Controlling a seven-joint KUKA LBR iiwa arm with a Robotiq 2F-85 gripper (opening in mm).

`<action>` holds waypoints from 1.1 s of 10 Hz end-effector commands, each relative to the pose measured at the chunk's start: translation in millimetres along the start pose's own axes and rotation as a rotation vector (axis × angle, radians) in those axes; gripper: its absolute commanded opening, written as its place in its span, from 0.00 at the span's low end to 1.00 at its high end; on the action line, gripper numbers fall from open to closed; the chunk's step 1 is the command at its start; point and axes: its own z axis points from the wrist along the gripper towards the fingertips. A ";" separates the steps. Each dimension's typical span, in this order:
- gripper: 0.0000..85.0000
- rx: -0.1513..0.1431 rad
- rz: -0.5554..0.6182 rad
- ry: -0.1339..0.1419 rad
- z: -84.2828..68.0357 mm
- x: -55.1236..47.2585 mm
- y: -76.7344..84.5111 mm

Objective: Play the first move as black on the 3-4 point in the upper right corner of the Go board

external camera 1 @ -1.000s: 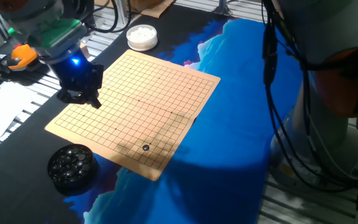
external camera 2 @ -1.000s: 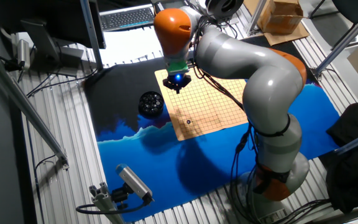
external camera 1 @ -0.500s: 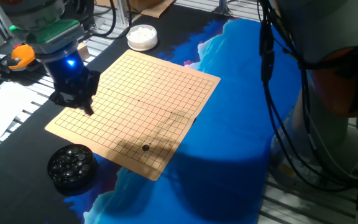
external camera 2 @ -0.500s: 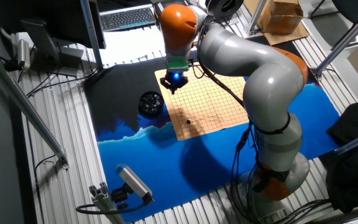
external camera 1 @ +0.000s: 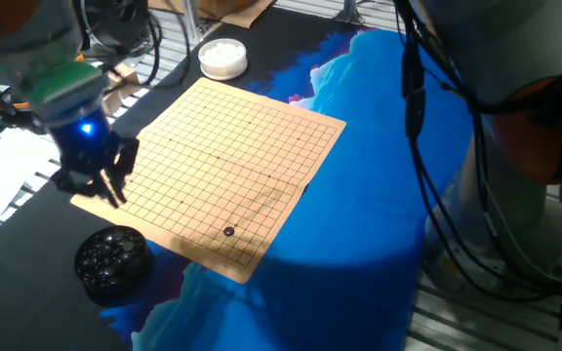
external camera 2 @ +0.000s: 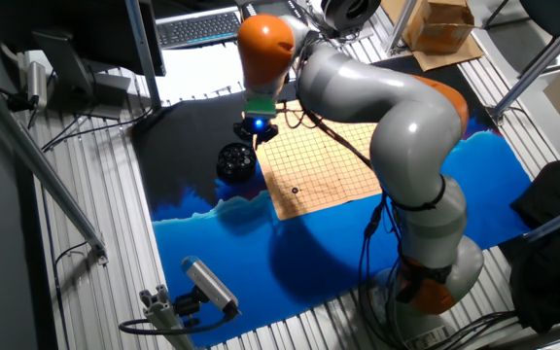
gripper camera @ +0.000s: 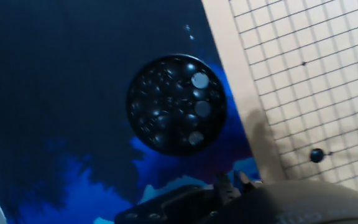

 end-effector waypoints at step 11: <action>0.40 -0.002 0.076 -0.078 65.1 -15.7 28.1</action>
